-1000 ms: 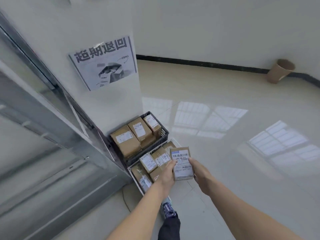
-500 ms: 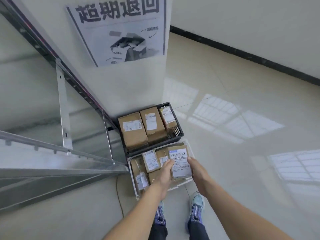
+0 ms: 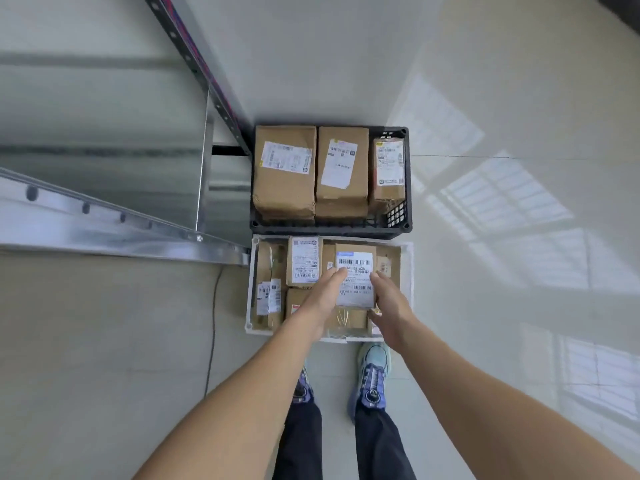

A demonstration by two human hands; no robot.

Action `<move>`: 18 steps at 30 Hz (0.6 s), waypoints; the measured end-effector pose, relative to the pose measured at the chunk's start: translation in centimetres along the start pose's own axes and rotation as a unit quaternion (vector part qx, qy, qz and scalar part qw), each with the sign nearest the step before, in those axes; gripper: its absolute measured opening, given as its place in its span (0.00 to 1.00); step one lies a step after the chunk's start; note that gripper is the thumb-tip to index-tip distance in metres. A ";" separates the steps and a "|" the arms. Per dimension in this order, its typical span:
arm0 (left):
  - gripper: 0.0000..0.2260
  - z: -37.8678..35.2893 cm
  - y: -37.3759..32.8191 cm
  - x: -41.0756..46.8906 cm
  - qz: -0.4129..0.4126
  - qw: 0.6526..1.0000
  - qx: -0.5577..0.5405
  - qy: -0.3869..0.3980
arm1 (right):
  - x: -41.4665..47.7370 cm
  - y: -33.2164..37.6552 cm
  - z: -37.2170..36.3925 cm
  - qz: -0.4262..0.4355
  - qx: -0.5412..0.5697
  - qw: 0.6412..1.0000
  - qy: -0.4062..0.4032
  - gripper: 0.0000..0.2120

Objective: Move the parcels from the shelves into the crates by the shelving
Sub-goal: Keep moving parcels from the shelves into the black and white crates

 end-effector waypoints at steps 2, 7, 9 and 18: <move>0.27 0.0 0.7 2.5 0.002 1.000 0.008 -0.017 | 2.7 -0.3 0.1 0.000 0.001 1.000 0.000 0.26; 0.26 0.6 2.5 8.5 0.012 0.998 0.032 -0.060 | 9.3 -2.4 -0.5 -0.014 0.011 1.000 0.001 0.24; 0.27 1.1 2.9 10.3 0.016 0.996 0.048 -0.078 | 10.8 -3.2 -0.9 -0.019 0.023 1.000 -0.004 0.25; 0.27 1.1 4.7 17.0 -0.012 0.972 0.200 -0.118 | 16.6 -5.5 -1.4 -0.007 0.011 0.999 -0.032 0.27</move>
Point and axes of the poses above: each hand's wrist, its own x-axis towards the middle knuckle, its own z-axis out of the back of the hand, y = z × x, the point moved 10 cm from there along x, towards the middle knuckle, and after that the axes turned 4 degrees about x, right-handed, at the moved point
